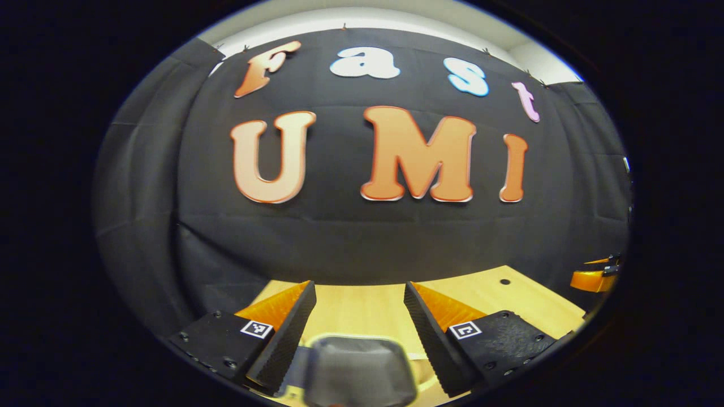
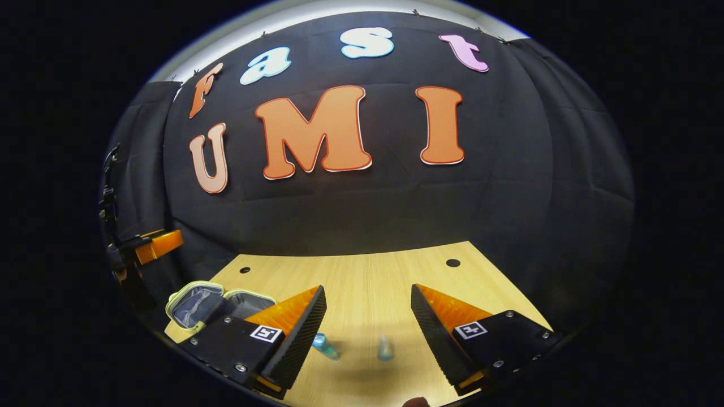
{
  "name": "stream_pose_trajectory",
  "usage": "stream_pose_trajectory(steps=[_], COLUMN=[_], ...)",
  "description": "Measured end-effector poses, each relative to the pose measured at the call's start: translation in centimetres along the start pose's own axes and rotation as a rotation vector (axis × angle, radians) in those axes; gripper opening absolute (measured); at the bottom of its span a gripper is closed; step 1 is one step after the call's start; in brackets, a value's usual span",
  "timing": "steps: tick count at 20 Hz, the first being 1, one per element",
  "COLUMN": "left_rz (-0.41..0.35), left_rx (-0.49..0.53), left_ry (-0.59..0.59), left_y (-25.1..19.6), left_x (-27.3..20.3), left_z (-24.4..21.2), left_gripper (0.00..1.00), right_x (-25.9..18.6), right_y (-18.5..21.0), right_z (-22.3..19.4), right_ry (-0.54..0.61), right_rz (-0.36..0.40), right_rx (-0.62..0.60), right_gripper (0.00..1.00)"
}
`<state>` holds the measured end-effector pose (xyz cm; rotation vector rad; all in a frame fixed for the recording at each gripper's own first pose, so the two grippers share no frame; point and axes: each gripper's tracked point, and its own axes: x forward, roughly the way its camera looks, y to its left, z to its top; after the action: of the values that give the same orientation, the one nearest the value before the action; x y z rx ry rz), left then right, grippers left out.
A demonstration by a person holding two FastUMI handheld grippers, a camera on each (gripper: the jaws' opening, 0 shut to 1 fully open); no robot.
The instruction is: First open the suitcase, pack the skin care products into it, and then close the suitcase.
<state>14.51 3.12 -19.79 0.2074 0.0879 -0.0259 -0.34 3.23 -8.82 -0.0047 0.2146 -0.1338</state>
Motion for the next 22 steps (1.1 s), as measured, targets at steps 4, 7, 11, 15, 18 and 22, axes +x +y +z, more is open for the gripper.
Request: stream_pose_trajectory(steps=[4,7,11,15,18,22], left_rz=[-0.030,-0.081,-0.098,-0.091,-0.062,-0.050], left_rx=[0.017,0.002,-0.015,-0.008,0.033,0.052], left_ry=[0.009,0.066,0.120,0.203,0.279,0.333], left_y=[-9.1,-15.3,-20.7,-22.9,-23.1,-23.7], left_x=[1.7,3.0,4.3,5.4,5.8,6.4], left_z=[-2.9,-7.0,-12.4,-18.2,-22.9,-27.4], left_gripper=[0.98,0.97,0.97,0.97,0.98,0.98], right_x=[-0.1,-0.1,0.2,0.9,1.3,2.0], right_y=[-3.2,-6.1,-8.8,-10.4,-11.1,-12.4], right_z=[-0.7,-1.5,-2.9,-4.1,-4.9,-5.8], right_ry=[0.012,0.025,0.059,0.081,0.101,0.125], right_rz=[0.028,0.023,0.043,0.055,0.067,0.060], right_rx=[-0.013,-0.065,-0.085,-0.094,-0.092,-0.111], right_gripper=[0.95,0.95,0.95,0.95,0.96,0.95])
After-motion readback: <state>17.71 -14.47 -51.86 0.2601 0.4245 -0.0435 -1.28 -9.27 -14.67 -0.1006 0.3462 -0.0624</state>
